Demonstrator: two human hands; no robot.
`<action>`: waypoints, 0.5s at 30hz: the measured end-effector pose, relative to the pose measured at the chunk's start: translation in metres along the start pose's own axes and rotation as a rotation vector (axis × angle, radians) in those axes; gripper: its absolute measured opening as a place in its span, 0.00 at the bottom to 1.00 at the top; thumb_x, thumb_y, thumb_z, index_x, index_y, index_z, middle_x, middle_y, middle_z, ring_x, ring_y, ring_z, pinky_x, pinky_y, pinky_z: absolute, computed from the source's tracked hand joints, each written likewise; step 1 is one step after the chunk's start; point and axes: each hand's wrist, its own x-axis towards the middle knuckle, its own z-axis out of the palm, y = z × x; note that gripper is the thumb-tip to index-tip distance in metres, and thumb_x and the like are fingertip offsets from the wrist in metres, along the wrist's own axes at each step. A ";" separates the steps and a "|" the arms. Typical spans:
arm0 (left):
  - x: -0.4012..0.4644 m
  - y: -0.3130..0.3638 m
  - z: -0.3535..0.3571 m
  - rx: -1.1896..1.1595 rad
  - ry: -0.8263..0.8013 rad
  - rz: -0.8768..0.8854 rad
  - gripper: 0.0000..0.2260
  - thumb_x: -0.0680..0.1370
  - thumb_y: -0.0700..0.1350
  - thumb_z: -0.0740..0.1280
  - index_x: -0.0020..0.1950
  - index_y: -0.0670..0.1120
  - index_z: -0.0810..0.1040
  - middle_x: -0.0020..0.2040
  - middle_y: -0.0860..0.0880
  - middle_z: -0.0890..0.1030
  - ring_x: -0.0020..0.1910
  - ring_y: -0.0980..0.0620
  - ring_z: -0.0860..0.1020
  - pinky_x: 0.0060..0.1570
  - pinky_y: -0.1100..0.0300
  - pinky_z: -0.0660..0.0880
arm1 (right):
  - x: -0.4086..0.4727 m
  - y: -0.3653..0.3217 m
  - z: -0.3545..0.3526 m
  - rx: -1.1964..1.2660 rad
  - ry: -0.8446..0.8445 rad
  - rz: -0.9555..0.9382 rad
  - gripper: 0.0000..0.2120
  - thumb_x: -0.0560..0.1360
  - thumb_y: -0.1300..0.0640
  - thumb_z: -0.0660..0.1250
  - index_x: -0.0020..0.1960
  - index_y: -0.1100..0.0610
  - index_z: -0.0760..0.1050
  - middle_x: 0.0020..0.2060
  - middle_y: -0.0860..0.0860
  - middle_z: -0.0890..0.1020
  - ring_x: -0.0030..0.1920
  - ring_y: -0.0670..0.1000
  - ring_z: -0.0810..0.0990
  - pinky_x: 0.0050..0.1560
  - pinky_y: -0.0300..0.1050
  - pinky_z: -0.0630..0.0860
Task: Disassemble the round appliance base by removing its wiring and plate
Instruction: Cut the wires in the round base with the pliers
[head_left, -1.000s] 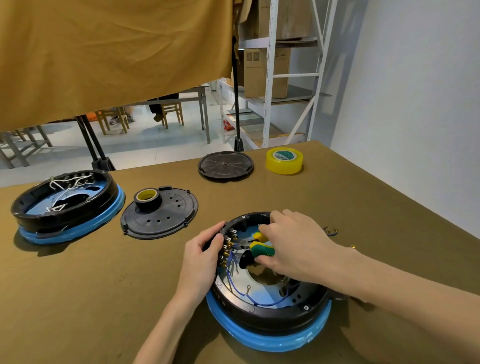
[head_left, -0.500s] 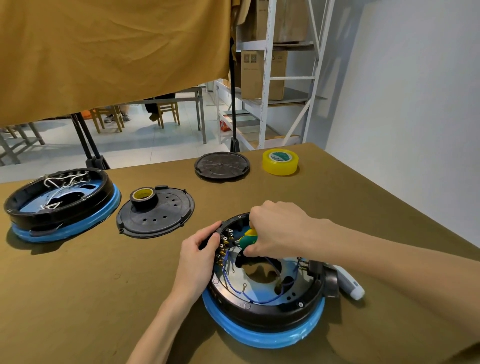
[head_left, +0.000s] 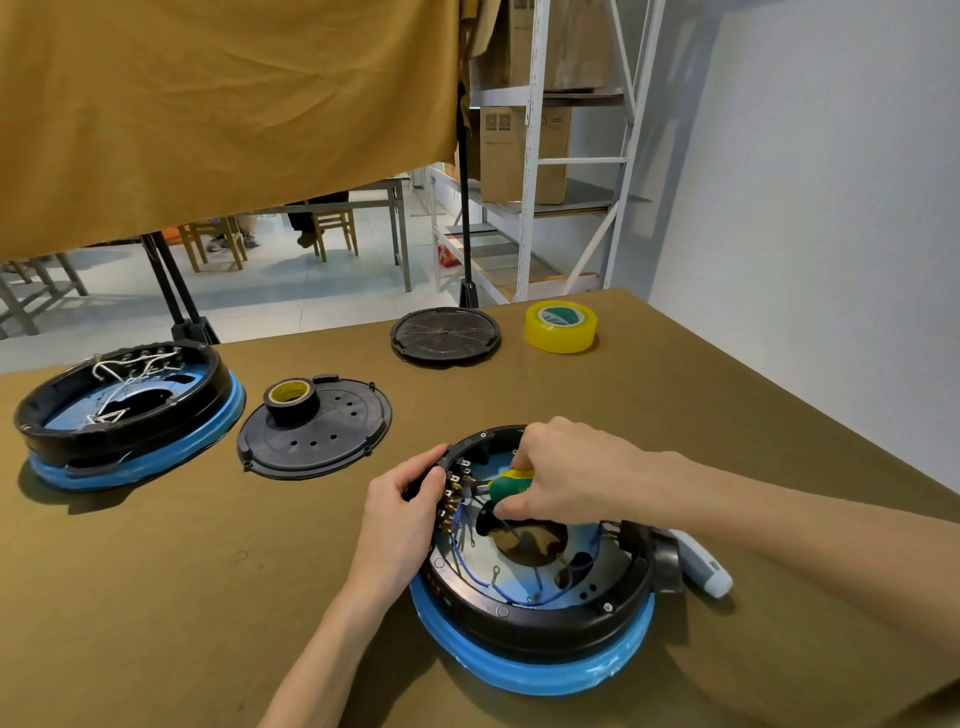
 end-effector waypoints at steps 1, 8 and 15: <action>0.000 0.000 0.000 0.004 -0.001 0.001 0.14 0.84 0.43 0.64 0.69 0.53 0.80 0.62 0.58 0.81 0.59 0.68 0.77 0.53 0.74 0.74 | -0.002 -0.002 0.003 -0.102 0.046 -0.028 0.26 0.74 0.34 0.70 0.62 0.53 0.76 0.49 0.52 0.79 0.43 0.53 0.77 0.41 0.49 0.76; 0.001 -0.003 0.000 0.009 0.003 -0.001 0.14 0.84 0.43 0.64 0.68 0.54 0.79 0.60 0.61 0.80 0.58 0.71 0.75 0.50 0.76 0.71 | 0.001 0.003 -0.001 0.018 0.011 -0.041 0.27 0.73 0.34 0.71 0.61 0.54 0.77 0.45 0.49 0.78 0.43 0.52 0.80 0.44 0.51 0.81; 0.001 -0.003 0.001 0.005 0.004 -0.005 0.14 0.84 0.43 0.64 0.68 0.55 0.80 0.58 0.62 0.80 0.60 0.66 0.76 0.52 0.74 0.71 | -0.006 -0.004 0.011 -0.204 0.153 -0.126 0.20 0.76 0.37 0.68 0.55 0.53 0.77 0.45 0.52 0.79 0.43 0.55 0.80 0.41 0.50 0.78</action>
